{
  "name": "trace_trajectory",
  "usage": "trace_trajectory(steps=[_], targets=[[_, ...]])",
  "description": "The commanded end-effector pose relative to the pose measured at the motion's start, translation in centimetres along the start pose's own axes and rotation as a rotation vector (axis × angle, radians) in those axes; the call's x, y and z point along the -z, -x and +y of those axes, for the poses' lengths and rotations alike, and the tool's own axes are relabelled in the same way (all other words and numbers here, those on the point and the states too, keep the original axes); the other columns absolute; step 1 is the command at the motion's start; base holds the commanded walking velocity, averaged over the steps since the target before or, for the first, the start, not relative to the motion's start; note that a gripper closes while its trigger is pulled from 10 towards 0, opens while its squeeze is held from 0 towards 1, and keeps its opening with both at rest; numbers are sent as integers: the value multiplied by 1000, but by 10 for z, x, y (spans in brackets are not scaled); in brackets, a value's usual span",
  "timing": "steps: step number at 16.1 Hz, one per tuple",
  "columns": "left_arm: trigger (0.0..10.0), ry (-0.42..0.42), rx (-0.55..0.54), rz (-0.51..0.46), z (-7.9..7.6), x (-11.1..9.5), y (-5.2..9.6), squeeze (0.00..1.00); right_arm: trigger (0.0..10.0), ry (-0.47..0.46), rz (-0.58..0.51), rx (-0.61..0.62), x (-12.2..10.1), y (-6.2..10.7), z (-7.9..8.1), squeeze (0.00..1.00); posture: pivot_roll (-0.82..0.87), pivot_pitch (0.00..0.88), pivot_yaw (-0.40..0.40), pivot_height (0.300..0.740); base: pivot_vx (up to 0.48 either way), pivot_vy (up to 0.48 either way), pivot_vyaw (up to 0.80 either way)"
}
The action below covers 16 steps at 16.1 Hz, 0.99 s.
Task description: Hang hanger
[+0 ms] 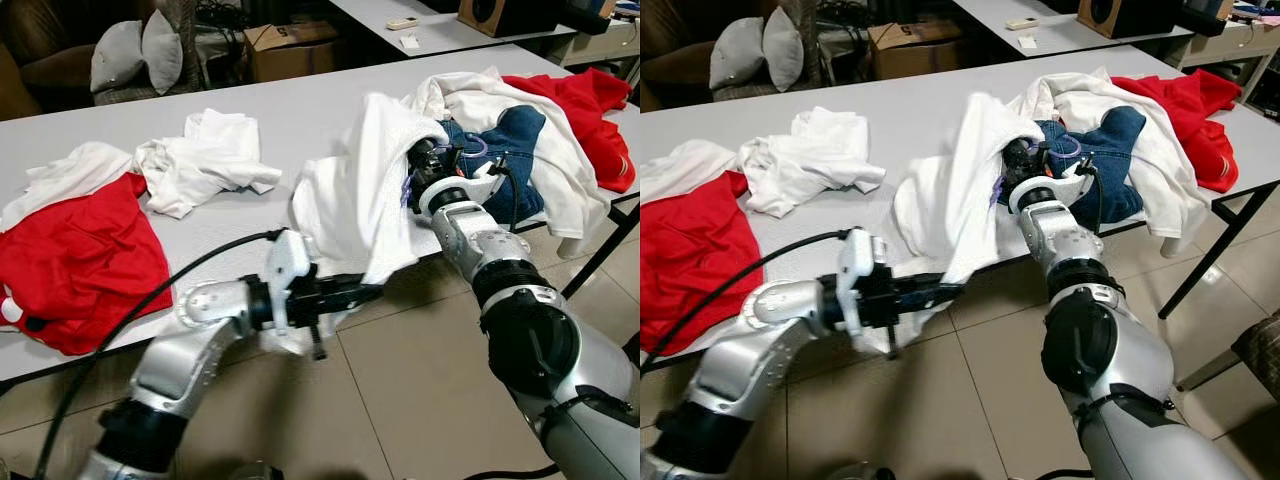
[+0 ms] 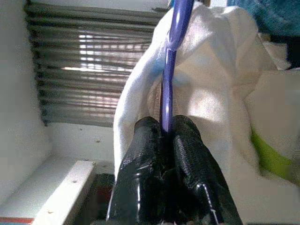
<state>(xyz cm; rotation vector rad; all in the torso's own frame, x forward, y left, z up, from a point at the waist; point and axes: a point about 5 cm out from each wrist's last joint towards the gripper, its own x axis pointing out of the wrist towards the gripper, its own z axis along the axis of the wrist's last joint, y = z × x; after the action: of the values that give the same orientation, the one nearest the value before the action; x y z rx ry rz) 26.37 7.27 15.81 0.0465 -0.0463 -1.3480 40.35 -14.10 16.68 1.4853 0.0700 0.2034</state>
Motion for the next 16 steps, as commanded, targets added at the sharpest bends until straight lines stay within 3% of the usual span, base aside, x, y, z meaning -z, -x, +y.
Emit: trace_trajectory(steps=[1, 4, 7, 8, 9, 13, 14, 15, 16], targets=[[0, -27, 62, -32, -6, -10, -15, 0, 10000, 68, -5, -7, 2, -5, 9, 0, 25, 0, 9, 740, 0, 0, 0], [0, 27, 101, -166, -10, -38, -27, 0, 10000, 210, 7, 34, 7, -6, 7, 0, 16, 0, 13, 740, 0, 0, 0], [0, 86, 151, -249, -17, -55, -32, 0, 10000, 186, -17, 52, 4, -5, 6, 0, 9, 0, 17, 740, 0, 0, 0], [0, 80, 69, -247, -13, -54, -41, 0, 10000, 193, 34, 34, 13, -7, 9, 0, 9, 0, 17, 740, 0, 0, 0], [0, 21, -7, -163, -6, -45, -43, 0, 10000, 209, 93, 12, 21, -8, 12, 0, 7, 0, 16, 740, 0, 0, 0], [0, -64, -97, -23, 9, -34, -36, 0, 10000, 312, 236, -46, 36, -8, 18, 0, -8, 0, 20, 740, 0, 0, 0], [1373, -74, -121, -9, 12, -33, -32, 0, 10000, 316, 243, -53, 35, -7, 20, 0, -11, 0, 21, 740, 0, 0, 0], [10000, -69, -133, -18, 14, -34, -29, 0, 10000, 316, 243, -61, 31, -6, 22, 0, -15, 0, 24, 740, 0, 0, 0], [10000, -58, -128, -23, 13, -35, -25, 0, 10000, 325, 245, -69, 28, -5, 23, 0, -17, 0, 25, 740, 0, 0, 0]])
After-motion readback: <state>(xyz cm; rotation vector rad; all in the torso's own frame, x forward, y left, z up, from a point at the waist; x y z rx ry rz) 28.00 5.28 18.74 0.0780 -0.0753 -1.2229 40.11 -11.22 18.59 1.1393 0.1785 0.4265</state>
